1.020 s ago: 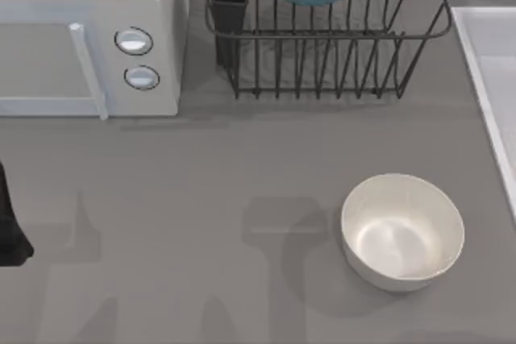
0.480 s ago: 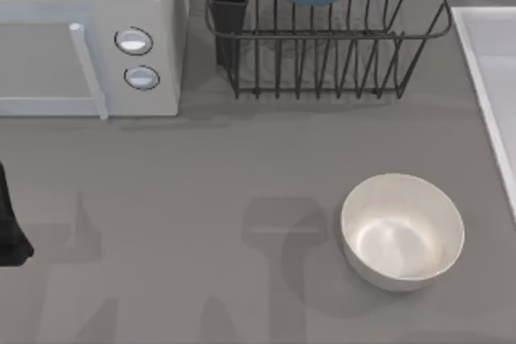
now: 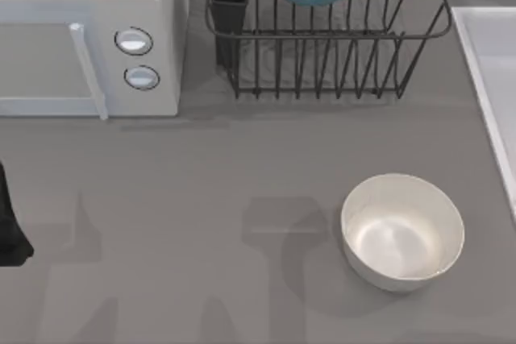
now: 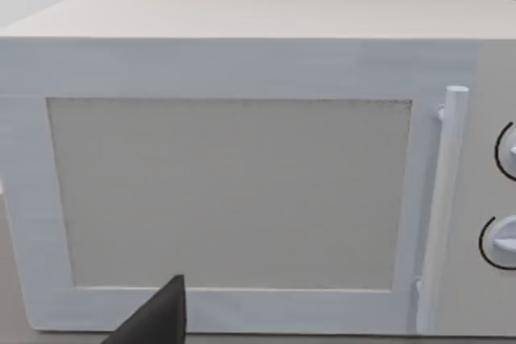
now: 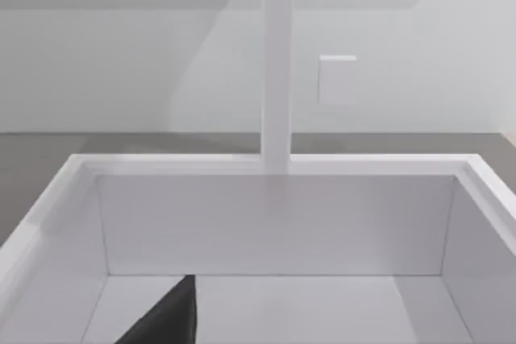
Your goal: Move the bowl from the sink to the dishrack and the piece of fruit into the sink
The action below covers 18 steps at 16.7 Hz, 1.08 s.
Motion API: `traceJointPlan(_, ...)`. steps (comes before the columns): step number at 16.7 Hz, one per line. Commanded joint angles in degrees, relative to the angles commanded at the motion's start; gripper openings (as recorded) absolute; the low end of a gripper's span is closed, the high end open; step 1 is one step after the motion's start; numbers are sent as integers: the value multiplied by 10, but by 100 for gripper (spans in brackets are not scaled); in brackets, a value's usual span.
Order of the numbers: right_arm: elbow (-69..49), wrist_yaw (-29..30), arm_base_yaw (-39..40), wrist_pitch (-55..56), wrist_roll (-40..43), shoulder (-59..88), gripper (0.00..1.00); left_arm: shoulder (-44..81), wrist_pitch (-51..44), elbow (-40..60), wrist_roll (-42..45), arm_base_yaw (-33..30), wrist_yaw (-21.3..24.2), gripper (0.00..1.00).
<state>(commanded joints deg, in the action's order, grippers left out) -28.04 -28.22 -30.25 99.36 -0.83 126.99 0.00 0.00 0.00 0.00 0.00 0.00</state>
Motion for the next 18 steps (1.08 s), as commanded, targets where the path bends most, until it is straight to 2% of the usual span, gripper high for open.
traceJointPlan(5, 2, 5, 4, -14, 1, -16, 100, 0, 0, 0, 0, 0, 0, 100)
traceJointPlan(9, 19, 29, 28, -90, 3, -114, 100, 0, 0, 0, 0, 0, 0, 100)
traceJointPlan(13, 60, 68, 72, -229, 4, -294, 100, 0, 0, 0, 0, 0, 0, 100)
traceJointPlan(18, 137, 131, 142, -472, 1, -609, 100, 0, 0, 0, 0, 0, 0, 100)
